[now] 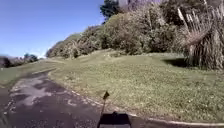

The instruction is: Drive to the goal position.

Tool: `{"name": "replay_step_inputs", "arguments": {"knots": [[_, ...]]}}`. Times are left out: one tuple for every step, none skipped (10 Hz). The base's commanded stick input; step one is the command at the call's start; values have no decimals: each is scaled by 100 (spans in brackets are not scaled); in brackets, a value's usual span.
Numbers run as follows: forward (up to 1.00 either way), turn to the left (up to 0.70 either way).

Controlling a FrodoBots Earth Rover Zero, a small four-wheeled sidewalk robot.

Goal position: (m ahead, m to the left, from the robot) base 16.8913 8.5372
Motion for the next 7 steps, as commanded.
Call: {"name": "replay_step_inputs", "arguments": {"knots": [[0, 45], [0, 45], [0, 45], [0, 45], [0, 45], [0, 45], [0, 45]]}}
